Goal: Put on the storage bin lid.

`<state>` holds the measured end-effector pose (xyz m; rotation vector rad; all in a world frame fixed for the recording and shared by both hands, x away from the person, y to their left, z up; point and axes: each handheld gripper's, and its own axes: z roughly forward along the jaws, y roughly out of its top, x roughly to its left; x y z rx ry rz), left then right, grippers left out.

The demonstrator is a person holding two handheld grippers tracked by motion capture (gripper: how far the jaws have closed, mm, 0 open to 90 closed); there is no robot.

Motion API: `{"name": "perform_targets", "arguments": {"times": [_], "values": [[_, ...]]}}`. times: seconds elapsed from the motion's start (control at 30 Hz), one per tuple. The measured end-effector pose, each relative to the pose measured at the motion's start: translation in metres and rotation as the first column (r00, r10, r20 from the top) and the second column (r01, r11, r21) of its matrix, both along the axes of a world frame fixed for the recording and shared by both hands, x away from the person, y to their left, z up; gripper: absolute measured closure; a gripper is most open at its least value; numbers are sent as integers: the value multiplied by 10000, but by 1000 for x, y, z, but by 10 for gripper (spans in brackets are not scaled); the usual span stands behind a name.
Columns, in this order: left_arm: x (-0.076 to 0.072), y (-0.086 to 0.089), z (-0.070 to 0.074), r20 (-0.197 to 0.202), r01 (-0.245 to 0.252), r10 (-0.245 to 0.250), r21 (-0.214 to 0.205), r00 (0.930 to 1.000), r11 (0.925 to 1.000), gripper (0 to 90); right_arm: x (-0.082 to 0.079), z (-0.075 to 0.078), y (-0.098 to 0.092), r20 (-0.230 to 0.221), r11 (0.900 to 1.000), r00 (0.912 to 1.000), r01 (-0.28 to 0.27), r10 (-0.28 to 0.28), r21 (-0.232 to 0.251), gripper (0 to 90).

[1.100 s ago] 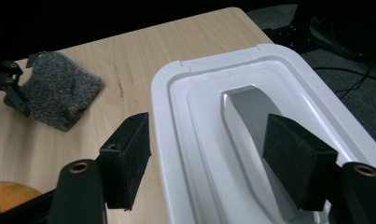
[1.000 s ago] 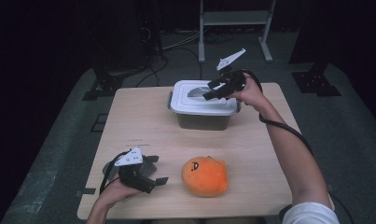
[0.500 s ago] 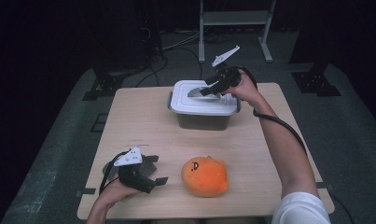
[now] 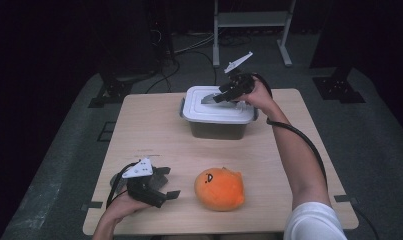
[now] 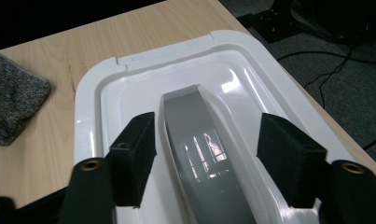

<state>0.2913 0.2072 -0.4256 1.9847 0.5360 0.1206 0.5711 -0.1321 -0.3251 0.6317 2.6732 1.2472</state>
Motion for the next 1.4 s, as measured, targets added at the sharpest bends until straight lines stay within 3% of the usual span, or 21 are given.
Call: {"name": "perform_targets", "arguments": {"times": [0.2, 0.37, 0.7, 1.13, 1.4], "values": [[-1, 1, -1, -113, -3, 3, -33, 9999, 10000, 81, -2, -8, 3, -319, 10000, 9995, -14, 13, -10, 505], [-1, 0, -1, -131, 25, -25, -32, 9999, 10000, 81, -5, -8, 2, -229, 9999, 9997, -82, 81, -59, 537], [-2, -1, -1, -124, 65, -65, 28, 9999, 10000, 81, -20, -7, 0, -473, 9992, 9981, -405, 404, -5, 641], [-4, -3, 0, -110, 120, -120, 36, 9999, 9999, 81, -47, -6, -1, -387, 9961, 9956, -865, 858, -187, 664], [-4, -4, 0, -78, 172, -172, 13, 9998, 9999, 81, -62, -7, -6, -470, 9944, 9933, -1053, 1053, 22, 664]]}}
